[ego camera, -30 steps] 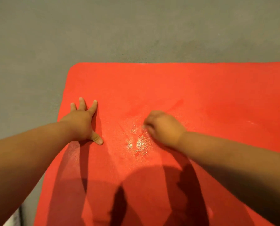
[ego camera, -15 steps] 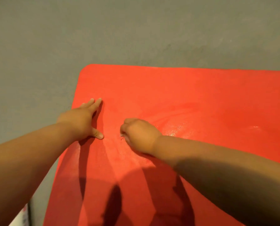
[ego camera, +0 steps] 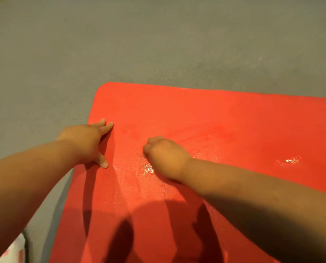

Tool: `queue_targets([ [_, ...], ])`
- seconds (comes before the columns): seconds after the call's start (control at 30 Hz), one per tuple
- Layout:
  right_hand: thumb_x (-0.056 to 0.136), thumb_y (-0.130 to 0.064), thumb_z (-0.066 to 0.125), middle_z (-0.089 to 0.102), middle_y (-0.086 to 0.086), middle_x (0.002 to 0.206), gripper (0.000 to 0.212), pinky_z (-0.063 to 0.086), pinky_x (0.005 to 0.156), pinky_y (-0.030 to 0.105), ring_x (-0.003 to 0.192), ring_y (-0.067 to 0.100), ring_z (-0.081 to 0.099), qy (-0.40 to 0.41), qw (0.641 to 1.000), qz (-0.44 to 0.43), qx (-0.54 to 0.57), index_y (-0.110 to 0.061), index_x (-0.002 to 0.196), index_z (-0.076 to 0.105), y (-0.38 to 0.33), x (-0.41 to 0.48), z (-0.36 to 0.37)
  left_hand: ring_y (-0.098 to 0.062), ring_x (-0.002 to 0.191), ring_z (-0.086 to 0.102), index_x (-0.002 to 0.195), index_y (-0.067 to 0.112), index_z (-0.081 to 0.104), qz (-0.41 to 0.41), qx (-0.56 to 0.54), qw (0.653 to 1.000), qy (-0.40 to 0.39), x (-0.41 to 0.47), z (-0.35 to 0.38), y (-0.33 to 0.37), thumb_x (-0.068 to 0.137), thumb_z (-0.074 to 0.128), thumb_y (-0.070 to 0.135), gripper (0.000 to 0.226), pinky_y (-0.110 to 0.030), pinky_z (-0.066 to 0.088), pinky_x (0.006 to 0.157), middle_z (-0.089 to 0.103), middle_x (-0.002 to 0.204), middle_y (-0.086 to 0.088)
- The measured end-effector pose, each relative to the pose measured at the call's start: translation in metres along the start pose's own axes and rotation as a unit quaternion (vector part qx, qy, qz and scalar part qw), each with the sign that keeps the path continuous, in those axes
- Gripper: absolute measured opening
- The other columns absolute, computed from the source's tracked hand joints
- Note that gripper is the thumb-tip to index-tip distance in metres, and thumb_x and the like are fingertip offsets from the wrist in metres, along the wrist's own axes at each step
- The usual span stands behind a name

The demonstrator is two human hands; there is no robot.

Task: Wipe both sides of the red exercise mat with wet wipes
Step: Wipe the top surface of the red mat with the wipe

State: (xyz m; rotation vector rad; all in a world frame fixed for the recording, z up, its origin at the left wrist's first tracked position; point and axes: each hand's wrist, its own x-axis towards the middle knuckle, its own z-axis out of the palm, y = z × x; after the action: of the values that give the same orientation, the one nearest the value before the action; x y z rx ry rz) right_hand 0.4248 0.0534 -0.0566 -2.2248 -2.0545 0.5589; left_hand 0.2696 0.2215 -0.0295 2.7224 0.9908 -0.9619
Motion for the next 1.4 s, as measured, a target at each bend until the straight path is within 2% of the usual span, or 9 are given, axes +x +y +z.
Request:
queue_targets([
  [0.23, 0.089, -0.006, 0.051, 0.064, 0.025, 0.111, 0.022, 0.048, 0.085, 0.040, 0.107, 0.037, 0.060, 0.033, 0.905, 0.421, -0.054, 0.005, 0.101, 0.065, 0.138, 0.000, -0.059, -0.019, 0.147, 0.013, 0.152, 0.029, -0.009, 0.023, 0.009, 0.999, -0.025, 0.004, 0.001, -0.002, 0.057, 0.079, 0.063, 0.134, -0.037, 0.028, 0.114, -0.009, 0.160, 0.004],
  [0.33, 0.089, -0.007, 0.051, 0.067, 0.020, 0.106, 0.021, 0.050, 0.080, 0.035, 0.103, 0.034, 0.063, 0.056, 0.941, 0.331, 0.033, -0.001, 0.101, 0.067, 0.070, 0.031, -0.035, -0.017, 0.147, 0.013, 0.152, 0.031, -0.009, 0.021, 0.010, 1.000, -0.014, 0.006, 0.003, -0.003, 0.055, 0.080, 0.063, 0.135, -0.039, 0.030, 0.113, -0.009, 0.160, 0.007],
  [0.47, 0.081, -0.004, 0.056, 0.061, 0.007, 0.102, 0.022, 0.047, 0.080, 0.029, 0.102, 0.026, 0.057, 0.000, 0.999, 0.036, 0.015, -0.012, 0.098, 0.067, -0.008, 0.032, -0.003, -0.021, 0.148, 0.009, 0.151, 0.037, -0.008, -0.002, -0.039, 0.999, 0.014, 0.011, 0.015, -0.013, 0.043, 0.081, 0.069, 0.144, -0.048, 0.032, 0.112, -0.009, 0.160, 0.009],
  [0.57, 0.083, -0.007, 0.055, 0.061, 0.011, 0.103, 0.021, 0.043, 0.083, 0.031, 0.103, 0.031, 0.056, 0.072, 0.987, 0.145, 0.014, -0.010, 0.099, 0.068, 0.055, 0.020, -0.016, -0.036, 0.145, 0.013, 0.144, 0.041, -0.019, -0.045, -0.108, 0.993, 0.007, 0.015, 0.024, -0.023, 0.033, 0.080, 0.075, 0.152, -0.052, 0.031, 0.111, -0.005, 0.161, -0.001],
  [0.7, 0.085, -0.007, 0.054, 0.067, 0.023, 0.104, 0.020, 0.045, 0.082, 0.036, 0.098, 0.037, 0.061, 0.170, 0.894, 0.410, 0.061, -0.001, 0.097, 0.069, 0.139, 0.007, -0.035, -0.027, 0.145, 0.021, 0.140, 0.037, -0.019, -0.009, -0.115, 0.993, 0.011, 0.023, 0.022, -0.041, 0.056, 0.079, 0.067, 0.132, -0.036, 0.026, 0.115, -0.001, 0.161, -0.004],
  [0.97, 0.084, -0.004, 0.054, 0.061, 0.009, 0.097, 0.023, 0.045, 0.084, 0.036, 0.098, 0.029, 0.053, 0.079, 0.993, -0.011, 0.090, -0.011, 0.101, 0.069, -0.016, 0.025, 0.020, -0.020, 0.145, 0.022, 0.150, 0.027, -0.008, 0.007, -0.157, 0.987, 0.036, 0.027, 0.031, -0.061, 0.074, 0.079, 0.041, 0.116, -0.035, 0.023, 0.116, 0.011, 0.159, 0.005],
  [1.07, 0.088, -0.010, 0.055, 0.064, 0.014, 0.102, 0.018, 0.043, 0.085, 0.033, 0.100, 0.031, 0.058, 0.116, 0.978, 0.158, 0.074, -0.008, 0.099, 0.069, 0.062, 0.039, -0.009, -0.024, 0.146, 0.014, 0.146, 0.023, -0.012, 0.011, -0.179, 0.983, 0.034, 0.030, 0.034, -0.061, 0.074, 0.080, 0.037, 0.118, -0.039, 0.019, 0.118, 0.000, 0.160, 0.000],
  [1.17, 0.090, -0.019, 0.059, 0.068, 0.021, 0.101, 0.020, 0.047, 0.080, 0.035, 0.096, 0.035, 0.062, 0.172, 0.895, 0.404, 0.081, -0.002, 0.096, 0.069, 0.136, 0.024, -0.038, -0.026, 0.147, 0.011, 0.148, 0.018, -0.012, 0.001, -0.161, 0.987, 0.026, 0.031, 0.033, -0.058, 0.077, 0.077, 0.038, 0.115, -0.036, 0.018, 0.118, -0.010, 0.159, -0.008],
  [1.4, 0.086, -0.007, 0.054, 0.063, 0.010, 0.105, 0.024, 0.045, 0.082, 0.030, 0.098, 0.029, 0.058, 0.093, 0.980, 0.134, 0.118, -0.013, 0.104, 0.068, -0.010, 0.059, 0.009, -0.029, 0.147, 0.007, 0.150, 0.022, -0.011, -0.005, -0.175, 0.985, -0.005, 0.033, 0.025, -0.057, 0.076, 0.079, 0.035, 0.118, -0.037, 0.014, 0.119, -0.008, 0.159, -0.009],
])
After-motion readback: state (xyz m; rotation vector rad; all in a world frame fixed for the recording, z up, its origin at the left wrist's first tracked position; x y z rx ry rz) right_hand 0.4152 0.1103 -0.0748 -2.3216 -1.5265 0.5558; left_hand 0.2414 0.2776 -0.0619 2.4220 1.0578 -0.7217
